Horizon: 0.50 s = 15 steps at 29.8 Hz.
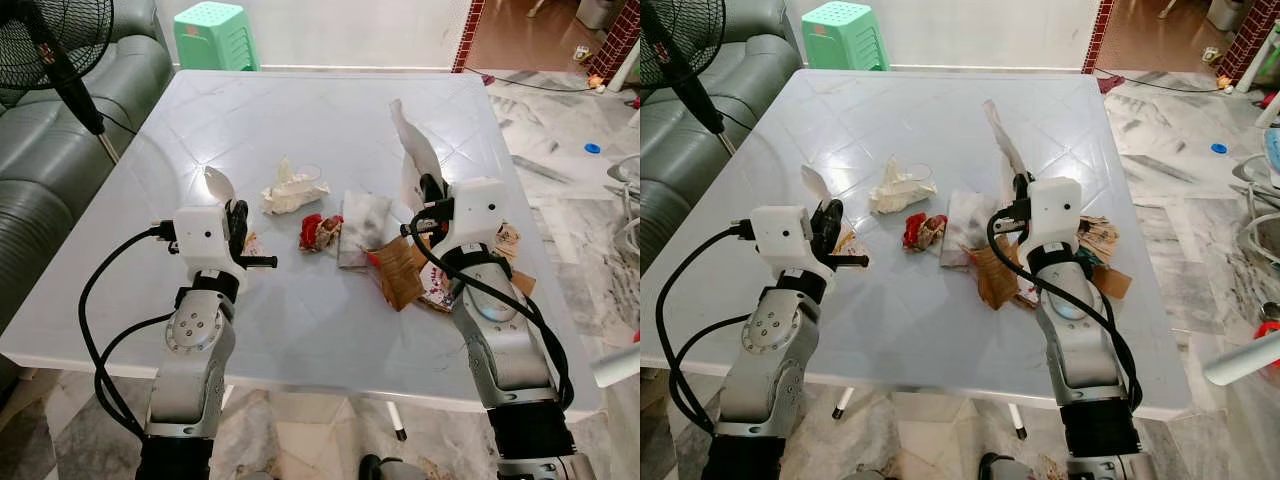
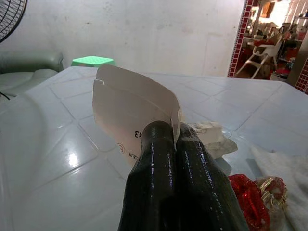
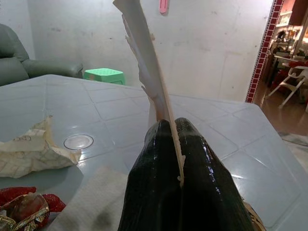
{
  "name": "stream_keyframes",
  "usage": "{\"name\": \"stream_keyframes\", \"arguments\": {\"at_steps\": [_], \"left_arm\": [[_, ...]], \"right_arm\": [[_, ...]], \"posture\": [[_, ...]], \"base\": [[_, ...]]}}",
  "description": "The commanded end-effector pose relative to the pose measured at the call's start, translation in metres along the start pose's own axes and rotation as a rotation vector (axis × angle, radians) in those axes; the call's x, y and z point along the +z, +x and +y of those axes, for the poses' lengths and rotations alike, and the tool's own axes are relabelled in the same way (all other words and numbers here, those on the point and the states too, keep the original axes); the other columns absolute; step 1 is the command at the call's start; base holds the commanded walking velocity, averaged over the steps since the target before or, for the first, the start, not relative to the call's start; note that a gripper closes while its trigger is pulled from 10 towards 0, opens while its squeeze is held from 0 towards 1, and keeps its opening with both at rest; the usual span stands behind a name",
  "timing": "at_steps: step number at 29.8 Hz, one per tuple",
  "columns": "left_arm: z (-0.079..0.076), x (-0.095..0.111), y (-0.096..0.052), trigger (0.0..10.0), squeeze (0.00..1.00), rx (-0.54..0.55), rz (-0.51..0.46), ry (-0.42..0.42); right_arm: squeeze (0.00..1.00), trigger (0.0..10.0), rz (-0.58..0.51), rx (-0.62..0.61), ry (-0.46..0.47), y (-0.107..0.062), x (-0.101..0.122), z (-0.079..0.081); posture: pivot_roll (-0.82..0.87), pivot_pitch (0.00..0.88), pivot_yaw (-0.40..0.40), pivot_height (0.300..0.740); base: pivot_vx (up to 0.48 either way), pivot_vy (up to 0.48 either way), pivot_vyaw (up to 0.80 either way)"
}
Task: Picking trash to rubbish bin
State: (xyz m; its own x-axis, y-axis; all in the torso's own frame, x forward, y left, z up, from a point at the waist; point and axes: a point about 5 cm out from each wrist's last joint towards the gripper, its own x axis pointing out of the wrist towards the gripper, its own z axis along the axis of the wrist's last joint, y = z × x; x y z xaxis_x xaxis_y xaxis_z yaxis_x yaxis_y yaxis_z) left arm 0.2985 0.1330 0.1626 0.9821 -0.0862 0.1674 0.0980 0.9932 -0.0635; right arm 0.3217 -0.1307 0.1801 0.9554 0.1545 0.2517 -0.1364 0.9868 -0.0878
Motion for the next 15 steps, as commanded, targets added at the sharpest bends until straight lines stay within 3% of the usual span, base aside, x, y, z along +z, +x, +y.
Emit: {"name": "stream_keyframes", "arguments": {"at_steps": [1,6,15], "left_arm": [[-0.0009,0.0022,0.0042,10.0,0.0,-0.017,-0.01,0.006],[0.0006,0.0023,0.006,10.0,0.0,-0.01,-0.011,-0.002],[0.0022,0.0016,0.0067,10.0,0.0,-0.005,-0.01,-0.009]], "right_arm": [[0.0,0.0,-0.017,-0.012,-0.006,-0.0022,0.005,-0.0043],[0.0,0.0,-0.015,-0.013,-0.012,-0.0036,0.0057,-0.0064],[0.0,0.0,-0.009,-0.022,-0.015,-0.0037,0.0056,-0.0094]], "posture": [[-0.07,0.061,0.011,0.74],[-0.08,0.065,0.012,0.74],[-0.08,0.071,0.014,0.74]], "base": [[0.0,0.0,0.0],[0.0,0.0,0.0],[-0.282,0.0,0.0]]}}
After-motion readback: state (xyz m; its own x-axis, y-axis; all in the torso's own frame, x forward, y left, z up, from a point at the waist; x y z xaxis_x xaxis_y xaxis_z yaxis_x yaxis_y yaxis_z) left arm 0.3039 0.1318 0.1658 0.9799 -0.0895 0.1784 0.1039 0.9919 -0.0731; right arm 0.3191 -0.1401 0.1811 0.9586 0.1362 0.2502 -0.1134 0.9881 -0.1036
